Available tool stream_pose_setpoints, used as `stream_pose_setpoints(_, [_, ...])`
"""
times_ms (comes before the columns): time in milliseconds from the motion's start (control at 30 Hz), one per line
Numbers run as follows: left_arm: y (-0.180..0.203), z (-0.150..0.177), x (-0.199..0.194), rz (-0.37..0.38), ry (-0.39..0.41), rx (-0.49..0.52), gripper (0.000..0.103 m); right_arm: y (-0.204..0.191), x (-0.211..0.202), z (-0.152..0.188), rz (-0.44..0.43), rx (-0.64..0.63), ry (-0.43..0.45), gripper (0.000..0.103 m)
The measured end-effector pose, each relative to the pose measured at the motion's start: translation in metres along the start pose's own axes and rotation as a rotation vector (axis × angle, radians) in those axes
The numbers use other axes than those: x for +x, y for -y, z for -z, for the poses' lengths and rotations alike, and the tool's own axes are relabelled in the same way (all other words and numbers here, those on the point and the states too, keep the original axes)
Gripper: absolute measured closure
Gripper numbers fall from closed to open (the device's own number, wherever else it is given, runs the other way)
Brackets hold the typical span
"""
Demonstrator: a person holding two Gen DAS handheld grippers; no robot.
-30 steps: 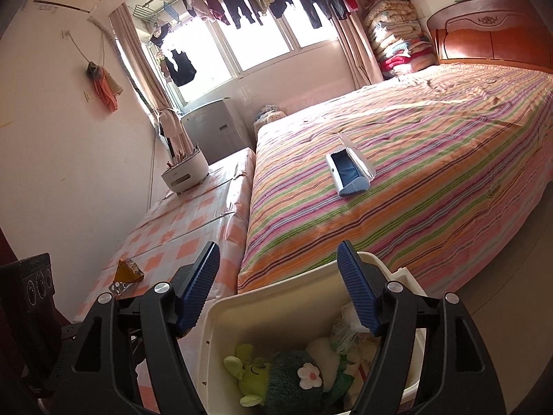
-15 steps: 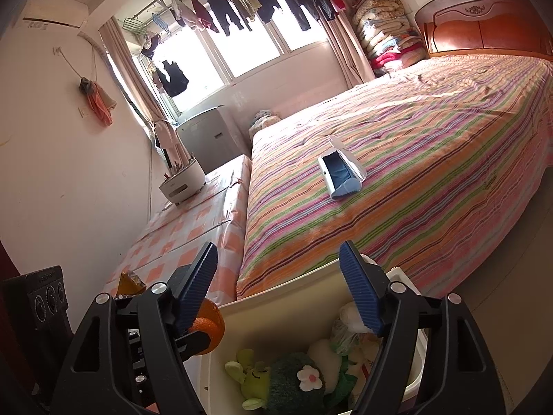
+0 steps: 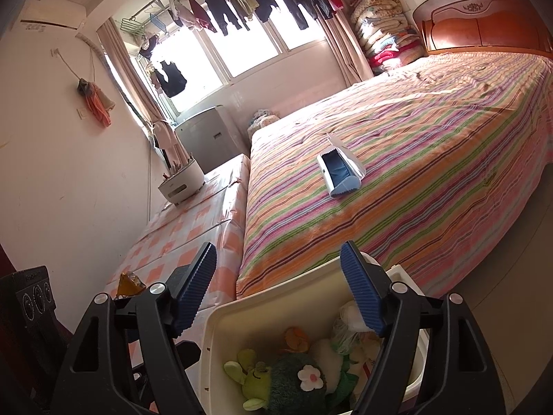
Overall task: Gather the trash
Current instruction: 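Open the right tool to drop the bag while the left tool drops the orange peel, then move both tools back over the table toward the yellow wrapper and blister pack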
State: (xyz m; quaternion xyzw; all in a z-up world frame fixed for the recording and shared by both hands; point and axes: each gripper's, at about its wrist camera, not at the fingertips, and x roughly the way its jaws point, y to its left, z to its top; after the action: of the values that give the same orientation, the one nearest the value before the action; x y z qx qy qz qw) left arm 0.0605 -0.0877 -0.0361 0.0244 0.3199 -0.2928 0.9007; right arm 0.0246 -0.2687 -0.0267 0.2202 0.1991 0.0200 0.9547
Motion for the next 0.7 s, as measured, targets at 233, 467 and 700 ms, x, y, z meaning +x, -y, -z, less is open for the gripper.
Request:
stream_pose_setpoints(233, [-0.024, -0.005, -0.005, -0.036, 0.011, -0.068, 0.025, -0.006, 0.005, 0.005, -0.013, 0.001, -0.022, 0.029])
stream_pose_setpoints(467, [-0.038, -0.003, -0.01, -0.055, 0.01, -0.091, 0.025, -0.021, 0.014, 0.008, -0.025, -0.017, -0.05, 0.029])
stream_pose_setpoints(700, [-0.056, -0.003, -0.019, -0.081, 0.027, -0.117, 0.025, -0.038, 0.024, 0.012, -0.046, -0.031, -0.077, 0.028])
